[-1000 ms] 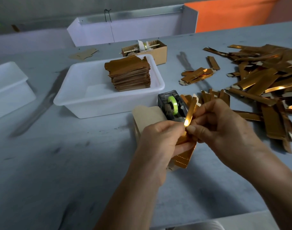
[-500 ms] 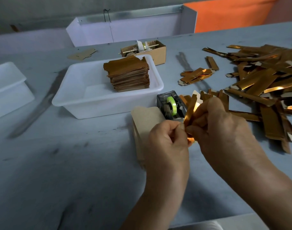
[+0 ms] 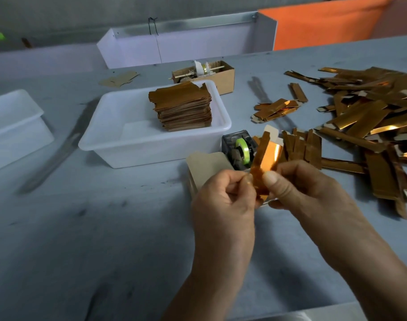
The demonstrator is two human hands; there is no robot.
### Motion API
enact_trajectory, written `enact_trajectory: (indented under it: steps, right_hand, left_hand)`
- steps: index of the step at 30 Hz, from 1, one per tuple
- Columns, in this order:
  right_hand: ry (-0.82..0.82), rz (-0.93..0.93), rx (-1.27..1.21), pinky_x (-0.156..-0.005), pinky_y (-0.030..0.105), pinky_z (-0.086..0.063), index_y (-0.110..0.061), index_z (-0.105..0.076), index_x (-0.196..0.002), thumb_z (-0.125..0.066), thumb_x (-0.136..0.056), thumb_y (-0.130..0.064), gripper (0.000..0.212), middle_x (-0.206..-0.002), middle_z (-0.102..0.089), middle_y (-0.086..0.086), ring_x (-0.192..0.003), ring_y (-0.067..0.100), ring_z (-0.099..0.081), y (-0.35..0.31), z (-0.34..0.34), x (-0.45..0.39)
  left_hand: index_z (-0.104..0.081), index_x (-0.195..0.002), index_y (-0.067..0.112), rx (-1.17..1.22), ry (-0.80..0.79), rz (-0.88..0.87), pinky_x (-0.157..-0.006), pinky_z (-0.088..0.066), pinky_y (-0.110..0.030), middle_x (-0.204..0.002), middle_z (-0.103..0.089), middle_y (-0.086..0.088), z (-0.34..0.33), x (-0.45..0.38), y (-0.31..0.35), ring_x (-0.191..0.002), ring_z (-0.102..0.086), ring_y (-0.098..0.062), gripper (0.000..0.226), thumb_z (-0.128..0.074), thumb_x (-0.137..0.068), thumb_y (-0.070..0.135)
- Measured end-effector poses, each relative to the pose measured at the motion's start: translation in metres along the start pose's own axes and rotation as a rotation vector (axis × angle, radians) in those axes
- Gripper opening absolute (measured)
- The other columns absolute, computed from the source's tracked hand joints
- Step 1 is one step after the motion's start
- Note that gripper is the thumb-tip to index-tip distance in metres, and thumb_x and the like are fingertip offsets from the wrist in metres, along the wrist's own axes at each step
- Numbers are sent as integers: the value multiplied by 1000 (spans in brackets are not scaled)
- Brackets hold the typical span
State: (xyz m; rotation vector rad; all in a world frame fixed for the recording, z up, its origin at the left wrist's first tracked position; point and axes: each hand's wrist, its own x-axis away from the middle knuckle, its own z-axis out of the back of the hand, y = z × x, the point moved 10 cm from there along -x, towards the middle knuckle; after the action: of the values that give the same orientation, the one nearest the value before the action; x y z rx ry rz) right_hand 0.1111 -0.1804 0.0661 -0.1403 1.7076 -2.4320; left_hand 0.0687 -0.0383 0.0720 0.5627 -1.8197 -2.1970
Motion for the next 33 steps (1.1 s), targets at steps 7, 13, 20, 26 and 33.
enact_trajectory:
  steps: [7,13,20,26,33]
  right_hand:
    - [-156,-119,-285,-84,32,-52,-14,-68,-93,-61,-74,-22,22,-90,-71,9,-88,19,-68,13,-19,-5]
    - [-169,-195,-167,-88,32,-45,-30,-65,-95,-49,-91,-18,20,-95,-70,-3,-90,12,-65,29,0,-17]
    - [282,-245,271,-85,41,-49,-18,-38,-141,-48,-96,-29,47,-131,-51,9,-112,26,-53,39,75,-87]
    - [329,25,497,-87,34,-46,-18,-49,-131,-54,-92,-33,42,-130,-48,9,-111,20,-49,13,50,-77]
    - [294,238,472,-71,8,-35,-21,-61,-116,-55,-93,-27,26,-119,-54,-3,-95,6,-48,-19,17,-44]
  left_hand:
    - [-61,-107,38,86,-121,104,-60,-57,-20,-79,-72,0,-4,0,-11,-67,-72,-9,27,-62,-91,16]
    - [-53,-122,25,-110,-163,180,-50,-53,-26,-82,-75,3,14,-15,-26,-72,-72,-8,28,-57,-94,25]
    - [-52,-100,14,-781,-13,199,-67,-41,-27,-102,-53,1,48,-43,-53,-93,-54,-16,52,-60,-81,61]
    - [-59,-82,17,-293,-6,431,-50,-39,-19,-73,-66,6,50,-46,-93,-63,-60,-5,28,-79,-76,35]
    - [-66,-66,11,-142,88,397,-54,-40,-23,-56,-62,0,71,-53,-89,-53,-49,-13,19,-75,-80,18]
